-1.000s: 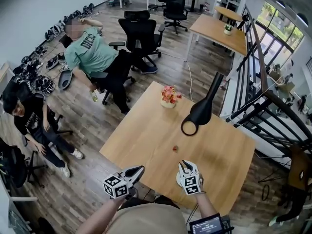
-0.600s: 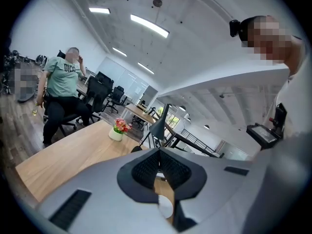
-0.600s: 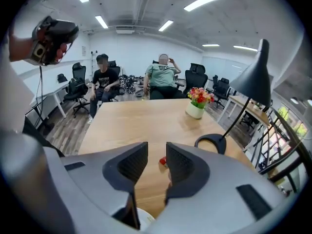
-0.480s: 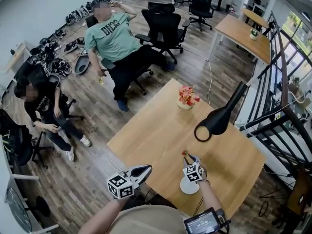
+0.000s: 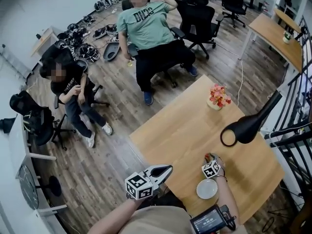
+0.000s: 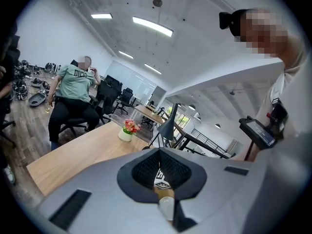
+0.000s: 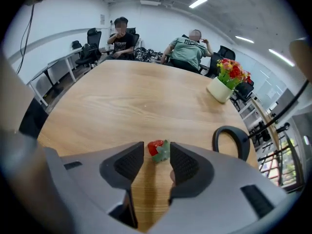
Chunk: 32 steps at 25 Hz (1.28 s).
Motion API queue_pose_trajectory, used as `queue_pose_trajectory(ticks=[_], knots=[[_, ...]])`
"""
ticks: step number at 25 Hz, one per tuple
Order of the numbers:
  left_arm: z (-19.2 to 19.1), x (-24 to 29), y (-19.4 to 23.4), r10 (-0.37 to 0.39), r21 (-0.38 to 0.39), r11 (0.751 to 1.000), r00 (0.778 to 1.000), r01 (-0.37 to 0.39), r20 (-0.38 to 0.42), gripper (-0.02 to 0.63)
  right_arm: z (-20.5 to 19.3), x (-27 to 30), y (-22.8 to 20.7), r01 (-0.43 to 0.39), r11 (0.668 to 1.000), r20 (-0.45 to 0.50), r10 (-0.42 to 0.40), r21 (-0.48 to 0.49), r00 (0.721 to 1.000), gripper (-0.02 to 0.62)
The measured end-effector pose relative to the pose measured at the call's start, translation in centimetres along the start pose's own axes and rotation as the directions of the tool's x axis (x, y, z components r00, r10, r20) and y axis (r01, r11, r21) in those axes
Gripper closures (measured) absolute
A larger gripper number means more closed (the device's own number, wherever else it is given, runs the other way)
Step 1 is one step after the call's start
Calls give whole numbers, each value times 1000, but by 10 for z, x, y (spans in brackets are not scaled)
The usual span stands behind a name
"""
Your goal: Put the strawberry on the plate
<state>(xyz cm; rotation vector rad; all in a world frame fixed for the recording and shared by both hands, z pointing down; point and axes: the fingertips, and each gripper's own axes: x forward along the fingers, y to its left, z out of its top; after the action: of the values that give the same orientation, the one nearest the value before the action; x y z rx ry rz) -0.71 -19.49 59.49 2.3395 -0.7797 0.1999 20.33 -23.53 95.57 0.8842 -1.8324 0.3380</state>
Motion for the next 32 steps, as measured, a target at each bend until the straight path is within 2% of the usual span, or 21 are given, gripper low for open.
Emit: queue_pose_trajectory(ticks=[4,8,15,19,25,32], knots=[[4,10,0,18,-1,1000,1000,-18,5,601,-19,16,-15,-6,1000,-26,6,0,1000,443],[11,-3,8,48,0,999,999,-48,22,601,-10,28,-14,-19,1000,-33,19,-4,999,443],[4,-20,13,65,-21,998,997,-65,37,601,-12,30,-10,-28,998,-14,29,64,999,451],[4,-24,15,62,-19,998,998,-62,30,600,4,23,-7,-20,992,28,16,126,999,454],[-4,-1,5,9,-13,1000,1000,-10,-14,601,18,-19,-13,10,979,119,-35,206,992,454],[-11,27,-11,-65,21,998,996,66,-66,601,24,-85,-17,51,955,218,-119,293,969,454]])
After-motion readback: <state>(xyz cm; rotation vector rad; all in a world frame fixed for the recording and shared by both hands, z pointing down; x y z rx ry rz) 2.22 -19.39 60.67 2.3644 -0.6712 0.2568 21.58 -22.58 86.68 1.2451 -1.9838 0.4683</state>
